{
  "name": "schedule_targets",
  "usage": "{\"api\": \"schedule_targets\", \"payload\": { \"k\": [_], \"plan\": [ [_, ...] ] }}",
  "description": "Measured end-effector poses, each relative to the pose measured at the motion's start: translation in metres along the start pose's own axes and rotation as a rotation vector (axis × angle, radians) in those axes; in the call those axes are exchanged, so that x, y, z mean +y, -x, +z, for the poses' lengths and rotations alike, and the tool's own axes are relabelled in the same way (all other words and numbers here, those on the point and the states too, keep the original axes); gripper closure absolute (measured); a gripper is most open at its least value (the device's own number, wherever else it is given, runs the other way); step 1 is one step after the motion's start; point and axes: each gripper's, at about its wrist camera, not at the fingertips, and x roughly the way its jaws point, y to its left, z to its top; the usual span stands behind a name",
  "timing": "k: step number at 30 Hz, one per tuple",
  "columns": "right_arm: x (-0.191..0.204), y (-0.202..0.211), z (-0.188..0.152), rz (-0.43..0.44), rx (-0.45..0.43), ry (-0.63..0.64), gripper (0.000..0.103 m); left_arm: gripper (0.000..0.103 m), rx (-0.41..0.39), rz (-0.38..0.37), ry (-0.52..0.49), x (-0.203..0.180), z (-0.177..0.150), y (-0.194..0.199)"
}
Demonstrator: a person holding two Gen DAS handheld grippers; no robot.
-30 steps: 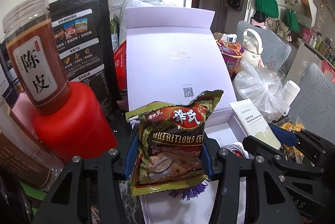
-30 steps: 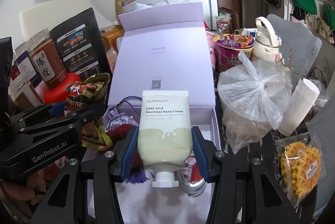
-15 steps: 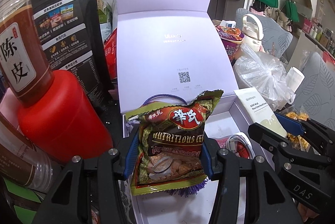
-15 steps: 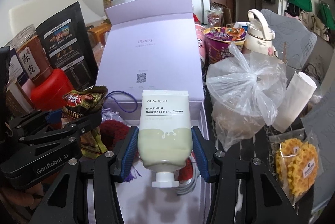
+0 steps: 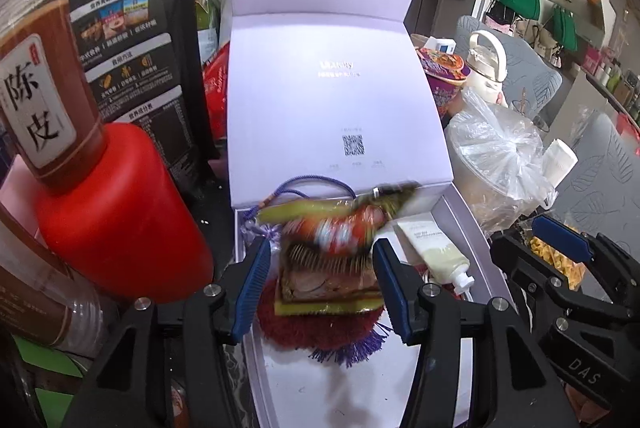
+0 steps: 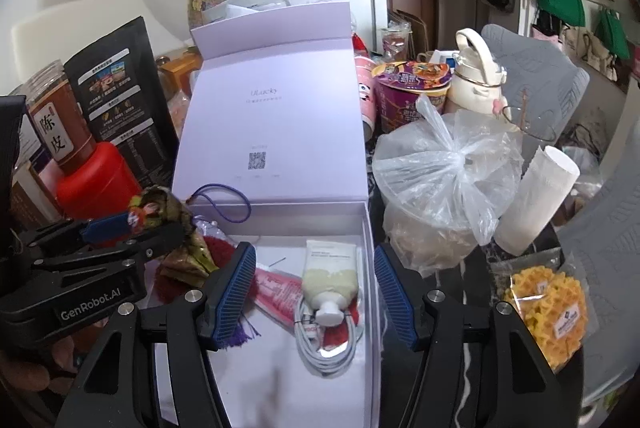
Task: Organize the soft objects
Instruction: 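Release the cereal bag into the box while the right tool releases the hand cream beside it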
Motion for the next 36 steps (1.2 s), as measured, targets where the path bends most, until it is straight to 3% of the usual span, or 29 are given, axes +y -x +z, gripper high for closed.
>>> {"api": "schedule_targets", "payload": {
  "k": [19,36],
  "plan": [
    [0.013,0.021,0.001,0.025,-0.044,0.027,0.041,0.050,-0.084,0.038,-0.018,0.001,0.002,0.038],
    [0.011,0.089,-0.008,-0.026,-0.146,0.023,0.041,0.050,-0.155,0.020,-0.041,-0.019,-0.010,0.090]
  ]
}}
